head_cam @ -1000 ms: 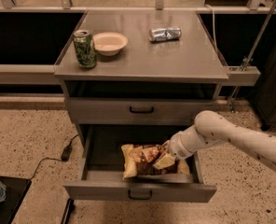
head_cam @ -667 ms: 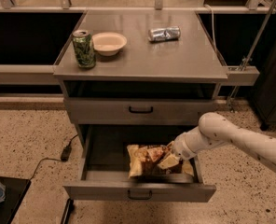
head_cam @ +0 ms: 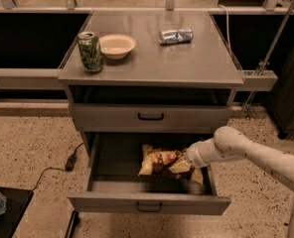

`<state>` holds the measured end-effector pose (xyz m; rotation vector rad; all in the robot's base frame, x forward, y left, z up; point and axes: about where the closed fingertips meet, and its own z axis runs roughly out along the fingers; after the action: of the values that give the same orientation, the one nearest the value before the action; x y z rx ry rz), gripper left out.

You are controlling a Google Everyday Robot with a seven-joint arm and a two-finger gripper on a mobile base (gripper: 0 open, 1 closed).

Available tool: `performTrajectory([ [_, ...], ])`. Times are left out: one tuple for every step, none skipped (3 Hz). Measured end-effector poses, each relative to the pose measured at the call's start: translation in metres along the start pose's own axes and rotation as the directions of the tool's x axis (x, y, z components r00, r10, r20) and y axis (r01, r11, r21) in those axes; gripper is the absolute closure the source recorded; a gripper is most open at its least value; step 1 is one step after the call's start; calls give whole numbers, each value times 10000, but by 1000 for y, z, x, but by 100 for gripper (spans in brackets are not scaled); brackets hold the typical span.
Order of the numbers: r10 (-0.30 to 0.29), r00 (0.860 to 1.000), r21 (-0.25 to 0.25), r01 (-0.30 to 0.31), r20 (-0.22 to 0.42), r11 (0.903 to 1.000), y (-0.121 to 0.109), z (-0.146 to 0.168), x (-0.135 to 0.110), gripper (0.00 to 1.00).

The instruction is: Place brown chip bag into middle drawer

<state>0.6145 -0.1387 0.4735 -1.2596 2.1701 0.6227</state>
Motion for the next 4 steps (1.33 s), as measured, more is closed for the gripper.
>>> performTrajectory([
  [483,9981,388,-497,370,9980,-6,15,-3,100],
  [483,9980,457,-501,397,9977,-8,16,-4,100],
  [483,9980,456,-501,397,9977,-7,16,-4,81],
  [483,9980,455,-501,397,9977,-7,16,-4,57],
])
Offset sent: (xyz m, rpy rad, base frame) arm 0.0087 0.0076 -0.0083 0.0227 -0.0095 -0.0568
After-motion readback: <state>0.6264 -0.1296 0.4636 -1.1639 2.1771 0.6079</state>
